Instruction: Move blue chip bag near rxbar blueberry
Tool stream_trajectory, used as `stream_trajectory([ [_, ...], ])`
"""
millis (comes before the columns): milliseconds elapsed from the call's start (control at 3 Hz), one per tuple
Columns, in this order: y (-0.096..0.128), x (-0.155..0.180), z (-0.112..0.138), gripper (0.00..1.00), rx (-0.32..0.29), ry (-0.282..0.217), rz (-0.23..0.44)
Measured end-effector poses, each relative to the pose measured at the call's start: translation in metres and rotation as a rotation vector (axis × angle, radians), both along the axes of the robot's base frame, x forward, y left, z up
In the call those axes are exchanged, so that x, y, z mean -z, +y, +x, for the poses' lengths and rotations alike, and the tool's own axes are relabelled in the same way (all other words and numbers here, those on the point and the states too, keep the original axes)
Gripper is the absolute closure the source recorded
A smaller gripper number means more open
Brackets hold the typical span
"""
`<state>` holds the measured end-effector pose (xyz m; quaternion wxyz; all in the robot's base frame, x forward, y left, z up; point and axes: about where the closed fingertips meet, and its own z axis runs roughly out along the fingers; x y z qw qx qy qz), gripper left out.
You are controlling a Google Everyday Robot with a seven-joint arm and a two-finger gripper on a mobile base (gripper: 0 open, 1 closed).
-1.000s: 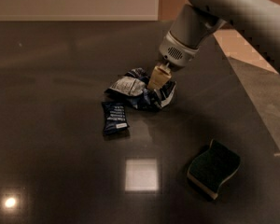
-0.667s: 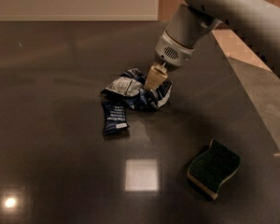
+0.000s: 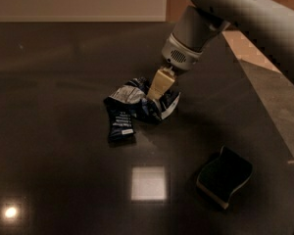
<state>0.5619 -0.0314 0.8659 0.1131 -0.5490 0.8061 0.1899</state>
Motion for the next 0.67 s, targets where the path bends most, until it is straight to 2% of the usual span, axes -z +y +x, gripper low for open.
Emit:
stream_trajectory([
  [333,0.0015,0.0010,0.0007,0.00,-0.001,-0.001,0.001],
  [667,0.0016,0.0010,0.0007,0.00,-0.001,-0.001,0.001],
])
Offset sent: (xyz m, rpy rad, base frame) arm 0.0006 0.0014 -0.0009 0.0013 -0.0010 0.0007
